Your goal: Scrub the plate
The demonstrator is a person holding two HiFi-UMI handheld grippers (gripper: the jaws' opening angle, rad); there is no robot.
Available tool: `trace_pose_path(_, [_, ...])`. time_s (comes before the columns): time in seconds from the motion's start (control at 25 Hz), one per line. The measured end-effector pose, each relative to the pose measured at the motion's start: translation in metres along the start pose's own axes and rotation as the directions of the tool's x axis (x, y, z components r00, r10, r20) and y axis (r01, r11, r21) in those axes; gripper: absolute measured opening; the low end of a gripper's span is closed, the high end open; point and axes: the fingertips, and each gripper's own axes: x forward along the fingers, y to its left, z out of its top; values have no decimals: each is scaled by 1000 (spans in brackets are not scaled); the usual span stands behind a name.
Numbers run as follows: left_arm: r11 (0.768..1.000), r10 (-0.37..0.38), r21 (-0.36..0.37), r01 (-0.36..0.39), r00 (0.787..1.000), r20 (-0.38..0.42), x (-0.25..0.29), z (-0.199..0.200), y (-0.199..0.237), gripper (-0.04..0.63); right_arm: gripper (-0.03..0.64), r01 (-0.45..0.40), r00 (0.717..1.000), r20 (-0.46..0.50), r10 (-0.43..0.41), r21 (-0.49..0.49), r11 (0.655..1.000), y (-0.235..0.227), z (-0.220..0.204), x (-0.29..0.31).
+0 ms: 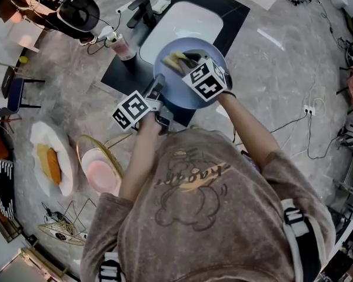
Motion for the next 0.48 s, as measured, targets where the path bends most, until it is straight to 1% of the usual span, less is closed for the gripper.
trace_pose_path(0.32, [1000,7,2,-7,1000,-4,-2,-3,0,71,53,80,996,-33,-81,-28,996,-39,-7,5])
trace_pose_path(0.48, [1000,21,0,-21,1000,8,-4,2,3,71,53,125,989,-60,-132,-117,985,-55,-16,5])
